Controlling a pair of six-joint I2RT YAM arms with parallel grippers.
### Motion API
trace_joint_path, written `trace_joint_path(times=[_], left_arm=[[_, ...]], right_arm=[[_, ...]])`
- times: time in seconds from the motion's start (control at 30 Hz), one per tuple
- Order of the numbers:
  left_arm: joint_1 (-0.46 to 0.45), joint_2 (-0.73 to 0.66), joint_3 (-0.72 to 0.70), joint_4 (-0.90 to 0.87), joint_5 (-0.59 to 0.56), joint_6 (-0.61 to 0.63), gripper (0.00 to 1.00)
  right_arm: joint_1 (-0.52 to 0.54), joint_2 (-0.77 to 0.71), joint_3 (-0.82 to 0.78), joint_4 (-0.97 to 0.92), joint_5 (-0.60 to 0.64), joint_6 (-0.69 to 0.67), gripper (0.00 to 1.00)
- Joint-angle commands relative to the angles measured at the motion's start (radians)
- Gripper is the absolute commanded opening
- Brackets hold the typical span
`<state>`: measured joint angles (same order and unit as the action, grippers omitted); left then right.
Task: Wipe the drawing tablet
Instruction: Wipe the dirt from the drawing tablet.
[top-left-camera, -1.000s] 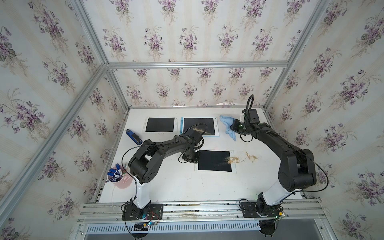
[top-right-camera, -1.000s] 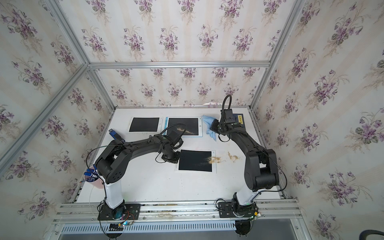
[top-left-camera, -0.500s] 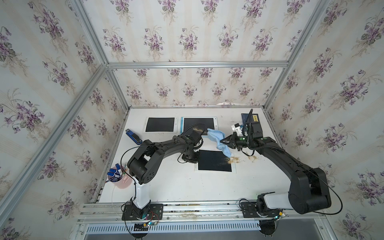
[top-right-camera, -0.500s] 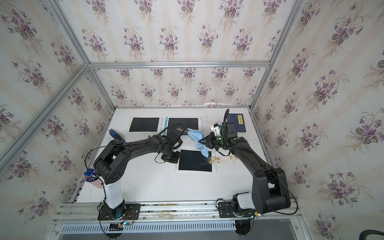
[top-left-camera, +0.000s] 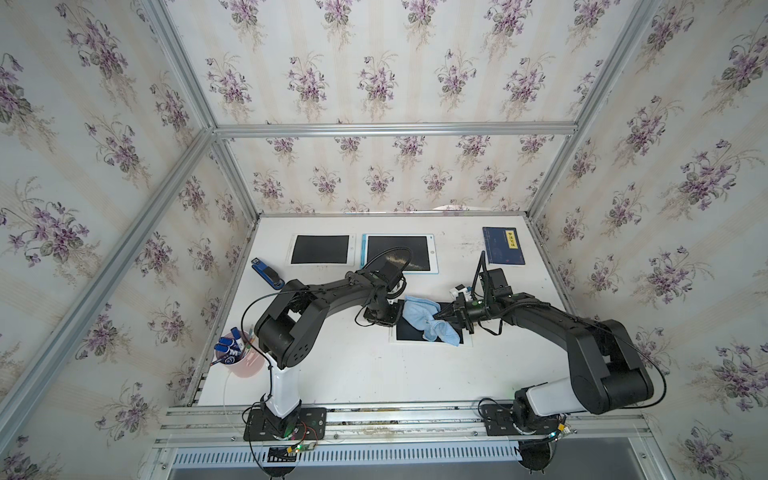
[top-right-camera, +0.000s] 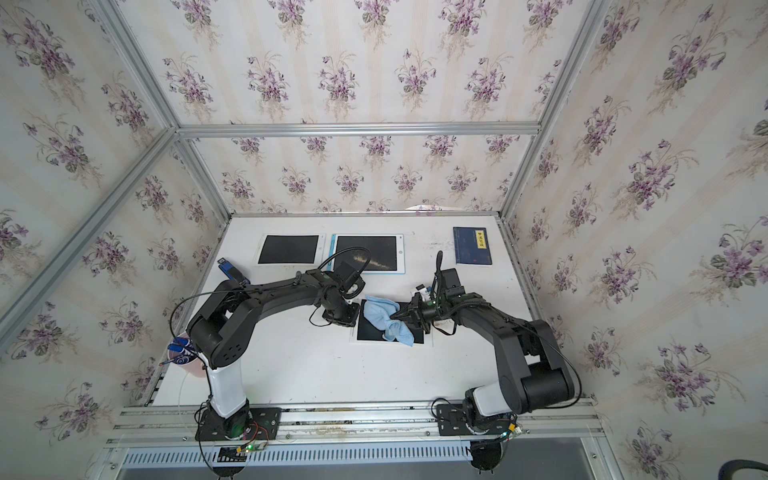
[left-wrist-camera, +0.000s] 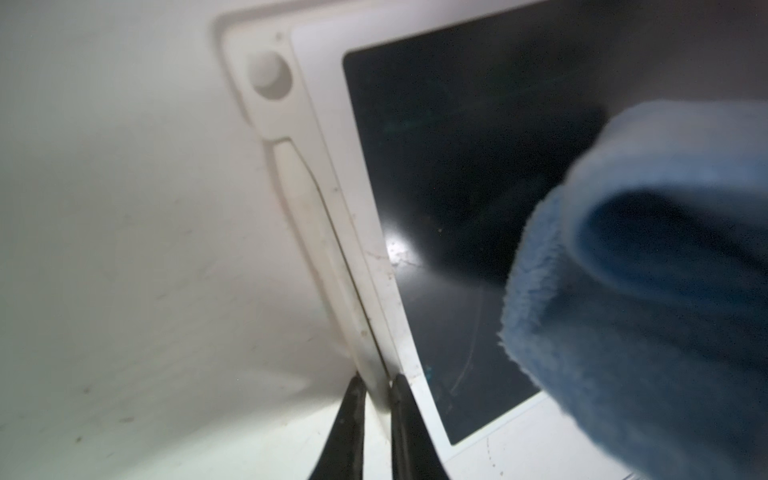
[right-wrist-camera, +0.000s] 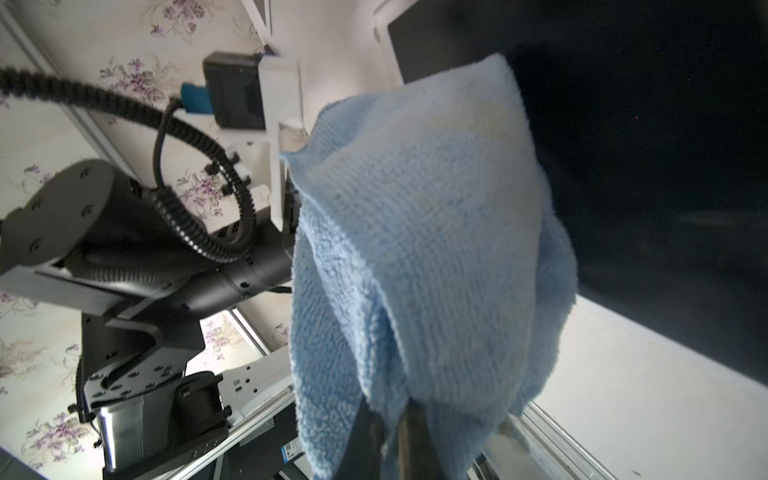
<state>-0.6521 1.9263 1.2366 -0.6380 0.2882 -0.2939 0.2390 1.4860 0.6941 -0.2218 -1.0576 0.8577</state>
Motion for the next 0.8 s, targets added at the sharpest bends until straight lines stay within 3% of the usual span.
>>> trace_joint_path(times=[0.0, 0.37, 0.53, 0.77], left_arm=[[0.003, 0.007, -0.013, -0.078, -0.080, 0.024, 0.14], [0.006, -0.003, -0.019, -0.078, -0.078, 0.027, 0.14], [0.009, -0.005, -0.025, -0.072, -0.075, 0.026, 0.14], [0.009, -0.009, -0.029, -0.073, -0.074, 0.026, 0.14]], right_arm=[[-0.007, 0.044, 0.070, -0.099, 0.112, -0.115, 0.00], [0.018, 0.216, 0.275, -0.265, 0.367, -0.274, 0.00], [0.093, 0.284, 0.327, -0.271, 0.452, -0.293, 0.00], [0.225, 0.308, 0.440, -0.329, 0.678, -0.314, 0.00]])
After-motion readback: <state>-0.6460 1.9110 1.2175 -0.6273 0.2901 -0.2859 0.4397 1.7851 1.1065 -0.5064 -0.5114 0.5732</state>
